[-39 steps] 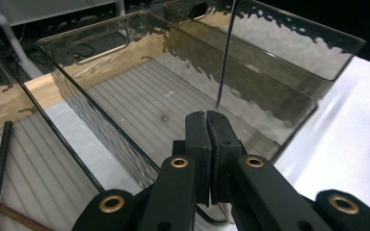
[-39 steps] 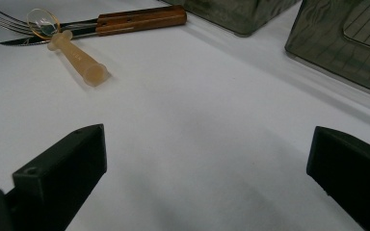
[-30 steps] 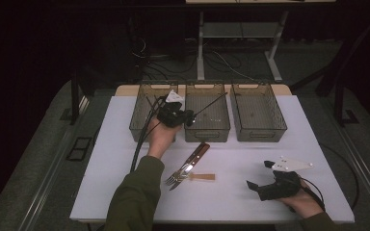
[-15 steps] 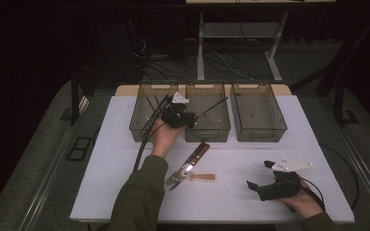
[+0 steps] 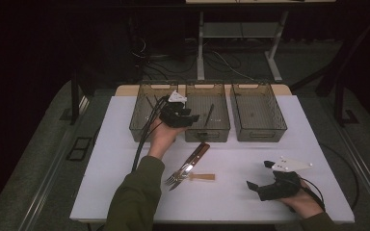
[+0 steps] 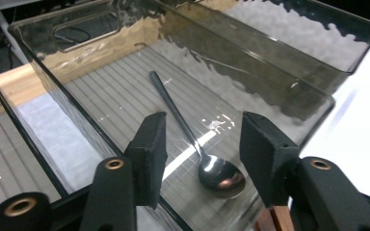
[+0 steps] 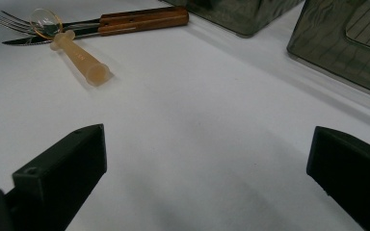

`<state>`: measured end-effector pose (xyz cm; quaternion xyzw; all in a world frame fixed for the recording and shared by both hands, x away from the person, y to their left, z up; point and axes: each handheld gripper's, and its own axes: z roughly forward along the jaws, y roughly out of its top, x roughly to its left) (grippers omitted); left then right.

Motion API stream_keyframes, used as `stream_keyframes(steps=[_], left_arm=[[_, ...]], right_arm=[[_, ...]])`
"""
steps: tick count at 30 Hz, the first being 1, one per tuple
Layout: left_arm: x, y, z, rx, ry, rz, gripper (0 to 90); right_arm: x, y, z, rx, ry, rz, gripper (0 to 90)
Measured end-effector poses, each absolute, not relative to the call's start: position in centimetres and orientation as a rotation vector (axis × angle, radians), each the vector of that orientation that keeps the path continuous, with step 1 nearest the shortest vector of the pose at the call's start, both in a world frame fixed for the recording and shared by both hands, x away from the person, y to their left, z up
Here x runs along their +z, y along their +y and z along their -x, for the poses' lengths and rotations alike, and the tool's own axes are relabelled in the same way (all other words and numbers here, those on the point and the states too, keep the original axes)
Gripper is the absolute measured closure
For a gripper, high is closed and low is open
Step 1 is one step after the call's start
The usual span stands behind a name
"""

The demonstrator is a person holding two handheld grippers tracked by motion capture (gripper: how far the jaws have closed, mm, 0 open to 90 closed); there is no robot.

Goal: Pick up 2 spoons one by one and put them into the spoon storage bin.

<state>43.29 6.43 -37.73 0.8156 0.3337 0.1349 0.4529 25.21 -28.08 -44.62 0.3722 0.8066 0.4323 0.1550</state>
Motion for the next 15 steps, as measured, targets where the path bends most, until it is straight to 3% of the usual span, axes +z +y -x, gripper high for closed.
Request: stream_keyframes(steps=[15], left_arm=[[-37.8, 7.9, -39.5, 0.226, 0.72, -2.05, 35.4]], right_arm=[[-44.7, -28.0, -25.2, 1.23, 2.313, -1.073, 0.1]])
